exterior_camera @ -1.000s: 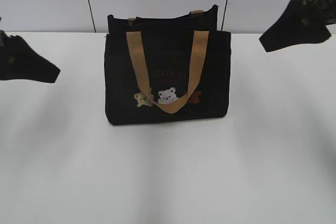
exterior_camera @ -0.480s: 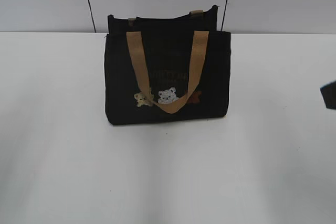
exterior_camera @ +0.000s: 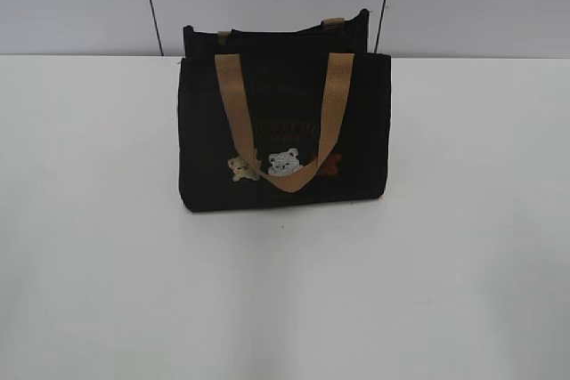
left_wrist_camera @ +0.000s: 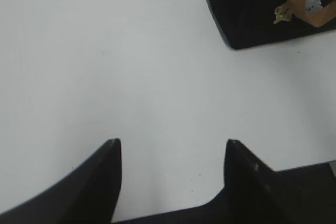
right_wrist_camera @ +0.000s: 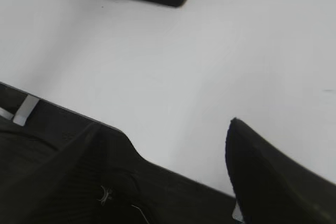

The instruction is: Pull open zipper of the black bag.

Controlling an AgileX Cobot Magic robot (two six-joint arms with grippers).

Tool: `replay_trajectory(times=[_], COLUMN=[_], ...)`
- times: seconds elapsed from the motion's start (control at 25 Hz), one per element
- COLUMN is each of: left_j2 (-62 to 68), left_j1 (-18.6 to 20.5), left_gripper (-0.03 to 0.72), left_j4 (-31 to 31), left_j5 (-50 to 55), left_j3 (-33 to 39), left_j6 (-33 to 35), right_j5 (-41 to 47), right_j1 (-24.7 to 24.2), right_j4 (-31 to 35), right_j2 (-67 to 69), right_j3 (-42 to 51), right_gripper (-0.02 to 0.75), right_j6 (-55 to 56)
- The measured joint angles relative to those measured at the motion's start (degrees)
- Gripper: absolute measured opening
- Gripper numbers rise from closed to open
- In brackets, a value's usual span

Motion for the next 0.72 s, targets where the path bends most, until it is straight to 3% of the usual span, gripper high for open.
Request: replay_trajectory(times=[0.28, 0.72], left_j2=[-7.8, -11.7], left_j1=[0.0, 0.0], left_gripper=[0.463, 0.463], left_j4=[1.1, 1.4], left_j5=[2.2, -0.5], left_j3=[2.7, 4.3], left_j6=[-2.0, -2.0], right_j5=[5.9, 1.6], right_j1=[0.0, 0.0], right_j4=[-8.8, -14.7], right_j2=[-15.7, -17.4], right_j3=[3.5, 5.7], right_gripper=[0.536, 0.536], right_j6=[6.4, 7.8])
